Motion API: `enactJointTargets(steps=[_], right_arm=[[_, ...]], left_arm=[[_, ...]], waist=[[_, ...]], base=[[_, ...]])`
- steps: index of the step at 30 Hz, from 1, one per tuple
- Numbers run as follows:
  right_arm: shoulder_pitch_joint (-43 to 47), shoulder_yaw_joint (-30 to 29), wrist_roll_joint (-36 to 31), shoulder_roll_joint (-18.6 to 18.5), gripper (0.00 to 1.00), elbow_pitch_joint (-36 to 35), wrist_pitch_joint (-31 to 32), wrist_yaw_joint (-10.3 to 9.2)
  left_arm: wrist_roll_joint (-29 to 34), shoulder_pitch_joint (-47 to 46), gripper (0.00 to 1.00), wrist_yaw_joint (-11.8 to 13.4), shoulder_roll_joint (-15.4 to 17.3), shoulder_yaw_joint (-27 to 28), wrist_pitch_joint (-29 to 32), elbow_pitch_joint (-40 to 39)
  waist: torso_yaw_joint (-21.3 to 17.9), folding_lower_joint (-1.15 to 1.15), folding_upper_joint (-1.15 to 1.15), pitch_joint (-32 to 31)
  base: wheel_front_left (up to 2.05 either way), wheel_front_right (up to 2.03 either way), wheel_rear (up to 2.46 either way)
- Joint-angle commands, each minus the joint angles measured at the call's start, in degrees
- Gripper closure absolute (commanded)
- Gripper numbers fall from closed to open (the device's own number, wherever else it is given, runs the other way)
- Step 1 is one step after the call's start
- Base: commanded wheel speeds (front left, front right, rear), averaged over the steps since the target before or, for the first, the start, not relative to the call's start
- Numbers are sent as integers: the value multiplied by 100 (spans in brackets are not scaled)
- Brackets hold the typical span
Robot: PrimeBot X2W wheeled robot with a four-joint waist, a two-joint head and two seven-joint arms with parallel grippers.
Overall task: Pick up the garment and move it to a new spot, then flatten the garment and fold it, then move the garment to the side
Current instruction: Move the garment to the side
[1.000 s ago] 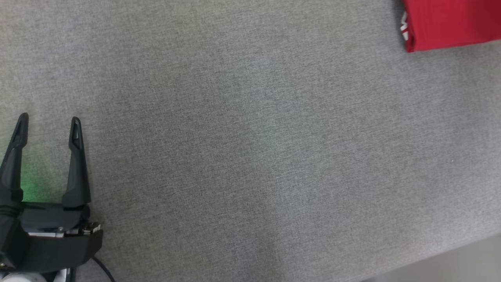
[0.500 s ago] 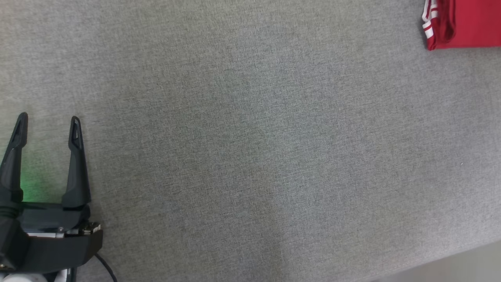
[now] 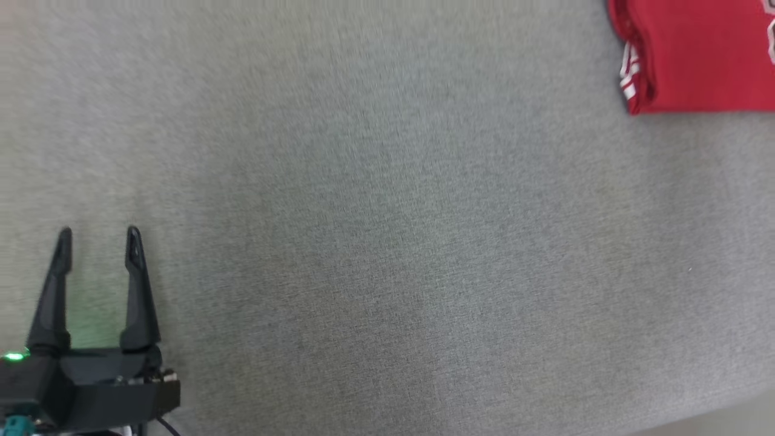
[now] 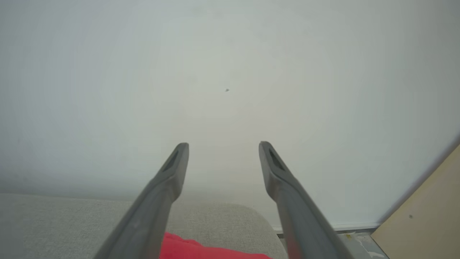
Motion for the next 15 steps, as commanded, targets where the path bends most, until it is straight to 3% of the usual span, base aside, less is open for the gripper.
enactJointTargets(steps=[1,15], right_arm=[[365,-131,-69,74,0,-271,-17,-17],[3106,-860,-468,771,0,-2125,17,-17]], left_arm=[[-100,113,0,28,-63,-9,-83,107],[-237,633,0,-56,-436,-98,-274,873]], waist=[[194,0,0,-557],[674,0,0,-2029]], base=[[0,0,0],[0,0,0]])
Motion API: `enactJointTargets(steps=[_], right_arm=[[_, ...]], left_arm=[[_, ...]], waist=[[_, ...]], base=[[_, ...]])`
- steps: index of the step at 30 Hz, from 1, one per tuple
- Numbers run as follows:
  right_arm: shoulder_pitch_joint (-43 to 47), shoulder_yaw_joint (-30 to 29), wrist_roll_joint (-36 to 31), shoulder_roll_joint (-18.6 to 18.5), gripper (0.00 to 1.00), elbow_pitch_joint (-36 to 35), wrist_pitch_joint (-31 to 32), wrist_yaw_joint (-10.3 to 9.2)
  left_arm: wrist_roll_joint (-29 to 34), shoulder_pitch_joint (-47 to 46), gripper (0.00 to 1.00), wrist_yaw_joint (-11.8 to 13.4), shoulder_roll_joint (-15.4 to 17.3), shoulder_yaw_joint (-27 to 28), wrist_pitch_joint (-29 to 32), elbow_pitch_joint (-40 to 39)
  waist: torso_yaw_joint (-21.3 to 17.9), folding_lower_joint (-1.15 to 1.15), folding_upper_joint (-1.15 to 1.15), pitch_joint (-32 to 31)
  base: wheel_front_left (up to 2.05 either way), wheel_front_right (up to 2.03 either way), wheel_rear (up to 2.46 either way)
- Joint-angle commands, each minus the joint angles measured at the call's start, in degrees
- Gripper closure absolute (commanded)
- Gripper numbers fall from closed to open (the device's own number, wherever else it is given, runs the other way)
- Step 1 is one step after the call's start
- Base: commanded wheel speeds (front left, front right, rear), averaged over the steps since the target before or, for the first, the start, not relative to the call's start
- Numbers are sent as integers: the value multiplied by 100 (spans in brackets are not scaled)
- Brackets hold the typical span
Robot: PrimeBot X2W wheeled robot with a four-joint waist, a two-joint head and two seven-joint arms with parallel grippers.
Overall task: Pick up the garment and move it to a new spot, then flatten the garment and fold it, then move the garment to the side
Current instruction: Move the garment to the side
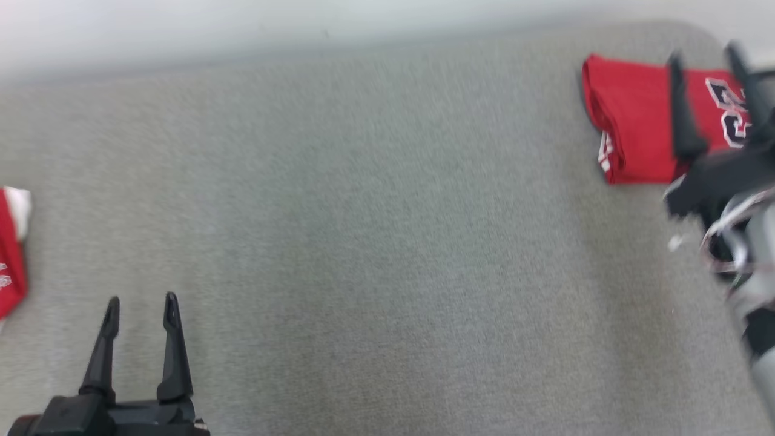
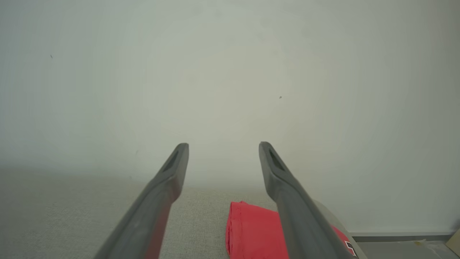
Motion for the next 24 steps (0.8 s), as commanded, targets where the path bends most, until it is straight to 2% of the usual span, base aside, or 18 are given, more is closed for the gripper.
enactJointTargets(steps=[1,5,16,24], right_arm=[[403,-80,-68,102,0,-205,25,-17],[990,-146,-196,277,0,-613,143,-17],[3016,-864,-374,964,0,-2067,515,-16],[4044,-1096,-707,1520,0,-2858,622,-16]], left_arm=[[-19,129,0,-7,-48,12,-31,43],[-21,228,0,-18,-81,59,-34,71],[56,448,0,-135,-203,121,-35,113],[90,546,0,-193,-247,144,-35,233]], waist=[[345,1,1,-613],[425,1,1,-748],[735,1,1,-1059],[807,1,1,-1252]], base=[[0,0,0],[0,0,0],[0,0,0],[0,0,0]])
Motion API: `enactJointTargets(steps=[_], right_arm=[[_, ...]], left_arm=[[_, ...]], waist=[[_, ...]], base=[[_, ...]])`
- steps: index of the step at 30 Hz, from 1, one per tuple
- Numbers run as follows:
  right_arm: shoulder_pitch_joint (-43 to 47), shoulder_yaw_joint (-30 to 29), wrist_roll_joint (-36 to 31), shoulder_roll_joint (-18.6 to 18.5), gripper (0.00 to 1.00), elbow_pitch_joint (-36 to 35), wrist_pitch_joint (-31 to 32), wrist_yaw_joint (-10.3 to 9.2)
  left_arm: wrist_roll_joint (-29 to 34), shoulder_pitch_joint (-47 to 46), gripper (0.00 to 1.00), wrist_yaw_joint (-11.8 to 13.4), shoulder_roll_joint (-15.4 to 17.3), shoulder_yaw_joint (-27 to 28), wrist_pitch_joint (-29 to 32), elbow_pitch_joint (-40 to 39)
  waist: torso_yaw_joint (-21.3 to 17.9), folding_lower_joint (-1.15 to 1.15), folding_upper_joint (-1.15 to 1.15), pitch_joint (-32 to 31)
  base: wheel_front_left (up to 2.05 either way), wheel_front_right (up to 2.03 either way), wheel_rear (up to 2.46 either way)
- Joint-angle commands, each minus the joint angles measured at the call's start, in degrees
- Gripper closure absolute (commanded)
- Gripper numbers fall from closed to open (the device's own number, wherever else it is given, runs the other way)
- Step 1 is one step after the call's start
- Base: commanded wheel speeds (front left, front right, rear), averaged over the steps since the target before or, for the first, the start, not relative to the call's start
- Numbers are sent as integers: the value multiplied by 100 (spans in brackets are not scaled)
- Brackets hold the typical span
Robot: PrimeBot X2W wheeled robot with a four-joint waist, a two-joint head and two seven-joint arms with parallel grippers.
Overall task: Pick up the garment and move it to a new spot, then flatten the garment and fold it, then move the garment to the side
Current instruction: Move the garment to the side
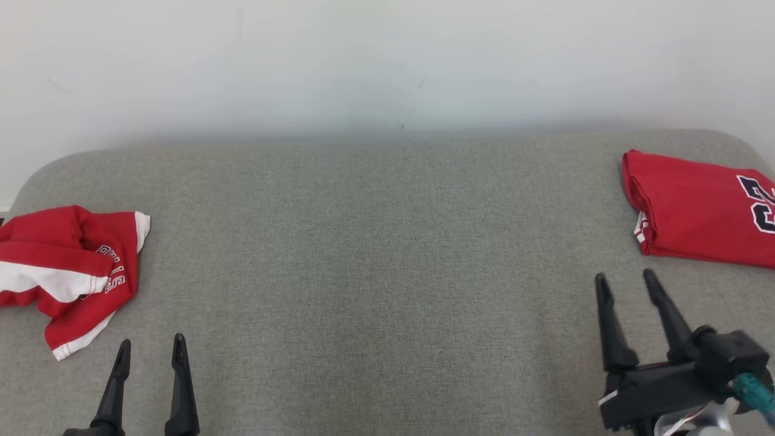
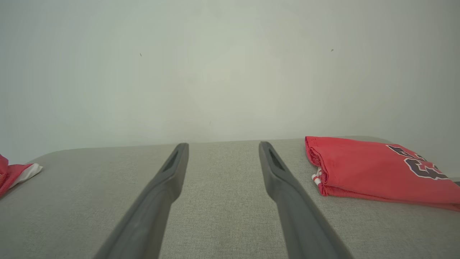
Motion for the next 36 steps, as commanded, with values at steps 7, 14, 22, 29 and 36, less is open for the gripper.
enactJointTargets(steps=[7,14,22,29,36], right_arm=[[540,169,-199,268,0,-237,-47,-15],[794,265,-258,405,0,-153,-177,-15],[796,254,-251,527,0,69,-358,-15],[783,247,-269,575,0,180,-405,-15],[775,250,-285,599,0,226,-411,-15]], left_arm=[[59,186,0,-46,-35,5,-18,111],[59,251,0,-81,-59,29,-18,177],[96,260,0,-98,-62,64,-18,269],[129,224,0,-88,-35,25,-18,381],[115,225,0,-88,-19,33,-18,411]], waist=[[-10,1,0,-246],[-49,1,0,-335],[-25,1,0,-400],[-8,1,0,-427],[-8,1,0,-441]], base=[[0,0,0],[0,0,0],[0,0,0],[0,0,0],[0,0,0]])
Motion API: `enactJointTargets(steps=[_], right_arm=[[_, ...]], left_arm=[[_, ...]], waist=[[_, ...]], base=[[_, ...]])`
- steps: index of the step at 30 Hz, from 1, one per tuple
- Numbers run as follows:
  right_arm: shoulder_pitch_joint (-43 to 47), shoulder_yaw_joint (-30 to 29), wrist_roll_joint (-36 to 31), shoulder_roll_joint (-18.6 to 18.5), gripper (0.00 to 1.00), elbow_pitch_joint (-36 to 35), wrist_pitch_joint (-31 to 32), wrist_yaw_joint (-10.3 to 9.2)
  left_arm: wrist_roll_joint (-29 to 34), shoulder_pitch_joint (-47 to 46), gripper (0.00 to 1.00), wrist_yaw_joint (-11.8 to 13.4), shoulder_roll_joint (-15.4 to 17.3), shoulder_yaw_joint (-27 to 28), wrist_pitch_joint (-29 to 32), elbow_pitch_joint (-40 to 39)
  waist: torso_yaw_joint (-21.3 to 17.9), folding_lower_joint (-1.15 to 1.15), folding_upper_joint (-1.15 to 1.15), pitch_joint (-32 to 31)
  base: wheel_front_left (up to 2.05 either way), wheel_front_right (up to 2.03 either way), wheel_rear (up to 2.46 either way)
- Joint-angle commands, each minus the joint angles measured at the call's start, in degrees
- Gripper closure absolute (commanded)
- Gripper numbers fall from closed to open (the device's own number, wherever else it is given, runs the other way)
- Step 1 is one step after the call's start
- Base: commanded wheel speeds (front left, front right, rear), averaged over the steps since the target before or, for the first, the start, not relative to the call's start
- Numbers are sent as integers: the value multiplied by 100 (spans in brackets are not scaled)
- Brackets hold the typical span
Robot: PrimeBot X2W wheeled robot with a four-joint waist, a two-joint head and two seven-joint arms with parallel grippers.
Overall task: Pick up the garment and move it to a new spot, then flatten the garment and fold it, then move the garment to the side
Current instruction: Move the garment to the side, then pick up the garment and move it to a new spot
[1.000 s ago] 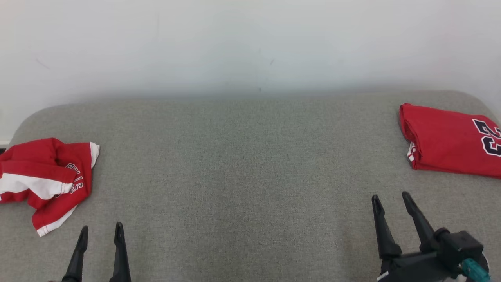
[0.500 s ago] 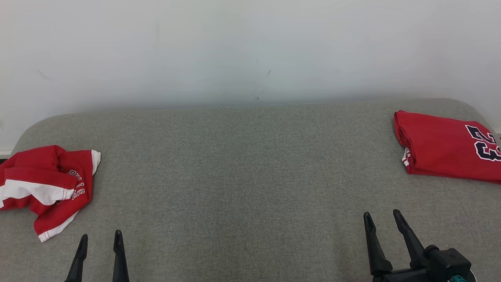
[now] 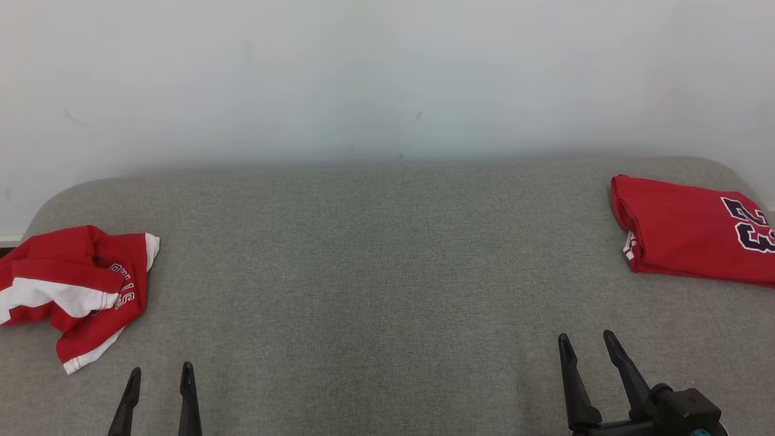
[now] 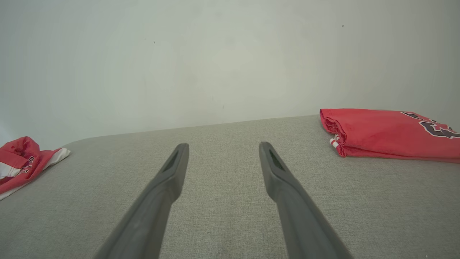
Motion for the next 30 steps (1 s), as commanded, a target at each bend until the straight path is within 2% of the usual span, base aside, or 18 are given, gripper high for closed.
enactJointTargets(steps=[1,8,13,30], right_arm=[[7,-7,-9,14,0,10,-28,-15],[51,7,6,24,0,38,-21,-15],[115,5,48,28,0,41,-29,-15],[130,121,143,36,0,141,-77,-15]], left_arm=[[25,11,0,6,22,3,-18,16],[10,-45,0,-11,42,-34,-19,57],[33,-110,0,-26,72,-105,-8,98],[-99,-133,0,83,207,-50,68,135]], waist=[[4,0,0,-3],[79,0,0,-9],[338,0,0,-9],[2025,0,0,52]], base=[[0,0,0],[0,0,0],[0,0,0],[0,0,0]])
